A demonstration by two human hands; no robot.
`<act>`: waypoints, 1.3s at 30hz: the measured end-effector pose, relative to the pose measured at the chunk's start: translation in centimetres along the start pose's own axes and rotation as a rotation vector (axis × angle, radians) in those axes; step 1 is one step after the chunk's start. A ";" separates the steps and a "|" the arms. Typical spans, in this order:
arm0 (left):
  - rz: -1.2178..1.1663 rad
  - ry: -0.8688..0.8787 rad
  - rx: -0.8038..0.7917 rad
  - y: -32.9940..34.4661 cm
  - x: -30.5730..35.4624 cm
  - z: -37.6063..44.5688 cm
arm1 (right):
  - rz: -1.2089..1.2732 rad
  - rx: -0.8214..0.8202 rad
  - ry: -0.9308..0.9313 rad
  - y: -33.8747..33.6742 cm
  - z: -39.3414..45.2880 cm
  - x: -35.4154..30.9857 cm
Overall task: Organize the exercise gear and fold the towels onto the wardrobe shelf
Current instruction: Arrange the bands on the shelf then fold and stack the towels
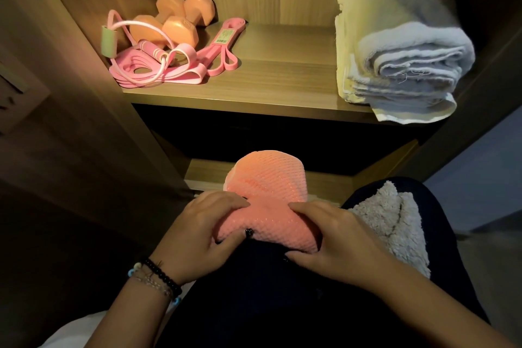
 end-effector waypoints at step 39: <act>0.491 -0.049 -0.175 0.5 2.4 5.8 | 0.575 0.412 0.655 -1.1 2.7 6.5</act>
Point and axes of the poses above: each hand's wrist, its own z-axis towards the middle knuckle, its own y-axis out of the palm, x = y × z, the point moved 6 cm from there along z, towards the middle knuckle, and after that the axes turned 1 degree about -x, right-handed, at the moved point
